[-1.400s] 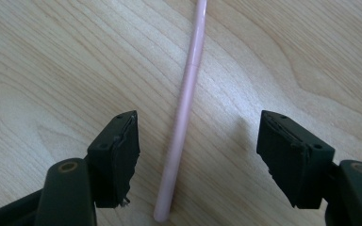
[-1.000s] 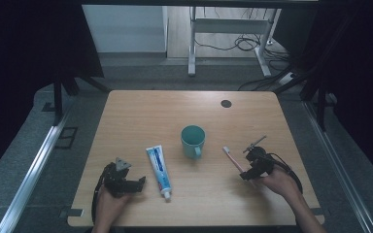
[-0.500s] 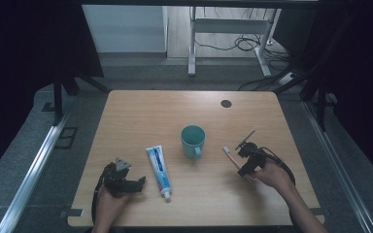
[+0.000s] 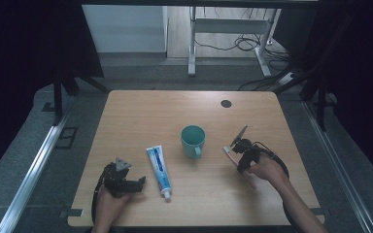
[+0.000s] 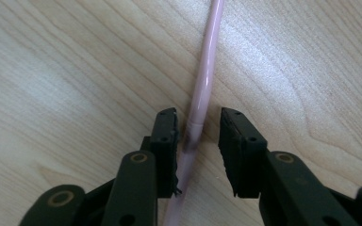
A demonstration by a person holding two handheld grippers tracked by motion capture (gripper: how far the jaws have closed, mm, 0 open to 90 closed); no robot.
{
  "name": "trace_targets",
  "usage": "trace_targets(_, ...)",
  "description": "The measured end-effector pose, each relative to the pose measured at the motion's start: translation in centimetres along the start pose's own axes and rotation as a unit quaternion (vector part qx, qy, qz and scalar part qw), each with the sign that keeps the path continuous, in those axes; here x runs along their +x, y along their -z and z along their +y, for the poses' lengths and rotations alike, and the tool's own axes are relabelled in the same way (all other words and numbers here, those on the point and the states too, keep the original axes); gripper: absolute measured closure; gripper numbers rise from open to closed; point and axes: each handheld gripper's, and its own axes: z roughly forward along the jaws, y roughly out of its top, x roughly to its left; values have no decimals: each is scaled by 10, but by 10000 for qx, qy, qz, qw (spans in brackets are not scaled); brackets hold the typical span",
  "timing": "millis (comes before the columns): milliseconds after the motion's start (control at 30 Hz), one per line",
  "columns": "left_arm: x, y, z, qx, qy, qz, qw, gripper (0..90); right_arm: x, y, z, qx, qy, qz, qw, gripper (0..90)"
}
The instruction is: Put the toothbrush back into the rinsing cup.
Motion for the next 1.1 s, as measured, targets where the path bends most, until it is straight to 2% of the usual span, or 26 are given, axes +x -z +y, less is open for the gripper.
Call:
trace_targets(167,0,0,0,0,-2,-1,10000,11,0,-4,7,185,13,-25,9998,733)
trace_targets(367,0,0,0,7,-2,-2,10000,11,-1,-5,11,258,-17,-43,9997,818)
trace_targets(567,0,0,0,0,0,0,10000,11,-1,-5,11,277,-31,-35,9996,833)
trace_targets(1100,0,0,0,1,-2,0,10000,11,-7,7,1,-106,-89,130,9998,835)
